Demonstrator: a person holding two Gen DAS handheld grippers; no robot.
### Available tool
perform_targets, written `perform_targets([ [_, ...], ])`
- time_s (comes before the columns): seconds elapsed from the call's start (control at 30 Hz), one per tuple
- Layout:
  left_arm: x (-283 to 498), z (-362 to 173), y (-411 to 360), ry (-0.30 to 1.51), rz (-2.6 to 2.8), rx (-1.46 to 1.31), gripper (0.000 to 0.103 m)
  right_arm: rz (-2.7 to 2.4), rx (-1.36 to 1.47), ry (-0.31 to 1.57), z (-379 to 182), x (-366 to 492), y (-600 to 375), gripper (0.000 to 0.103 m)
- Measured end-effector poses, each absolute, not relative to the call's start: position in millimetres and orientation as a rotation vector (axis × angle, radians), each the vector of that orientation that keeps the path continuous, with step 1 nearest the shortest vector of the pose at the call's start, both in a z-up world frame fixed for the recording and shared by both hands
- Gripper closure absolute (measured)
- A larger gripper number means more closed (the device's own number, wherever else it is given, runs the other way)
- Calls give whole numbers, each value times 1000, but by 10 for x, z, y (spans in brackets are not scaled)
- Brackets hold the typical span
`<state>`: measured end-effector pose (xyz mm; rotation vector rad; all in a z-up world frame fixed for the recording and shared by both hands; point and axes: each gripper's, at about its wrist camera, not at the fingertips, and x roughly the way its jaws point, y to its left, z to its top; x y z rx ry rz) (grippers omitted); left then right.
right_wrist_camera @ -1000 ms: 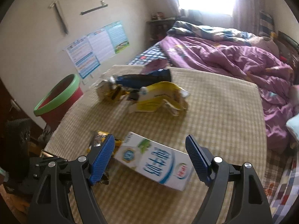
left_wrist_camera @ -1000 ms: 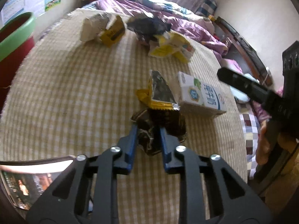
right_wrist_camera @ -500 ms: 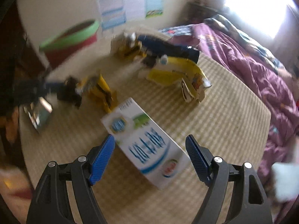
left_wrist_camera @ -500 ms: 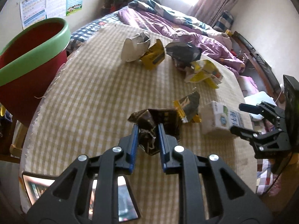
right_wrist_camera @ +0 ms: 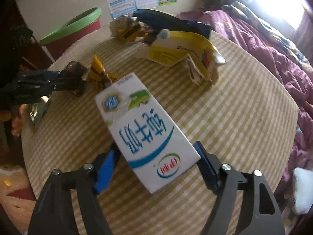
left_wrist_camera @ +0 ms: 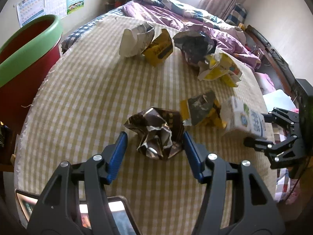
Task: Collect trash
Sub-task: 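Grasp a crumpled foil wrapper with the left tool while the right tool grasps the white milk carton, then carry the foil wrapper and milk carton over the red bucket with both tools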
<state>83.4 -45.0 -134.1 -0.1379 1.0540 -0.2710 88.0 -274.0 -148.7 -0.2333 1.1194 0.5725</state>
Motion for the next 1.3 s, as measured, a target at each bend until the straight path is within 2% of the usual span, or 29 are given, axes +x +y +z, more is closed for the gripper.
perform_targets([
  [0.1,850,-1335,-407,1048,-279,-161,69,542,-197,1110,-1458,886,-2796,40],
  [0.2,846,-1292,-353,1039,-270,-191,75,507,-103,1090,-1400,848,-2884,40],
  [0.6,691,-657,51,840,-161,-214,75,429,196,906,-816,727,-2741,40],
  [0.9,553,-422,617,750,-10,-226,75,494,186,844,-518,817,-2231,40],
  [1.3,432,-443,1013,739,79,-281,75,609,139,832,-410,957,-1588,40],
])
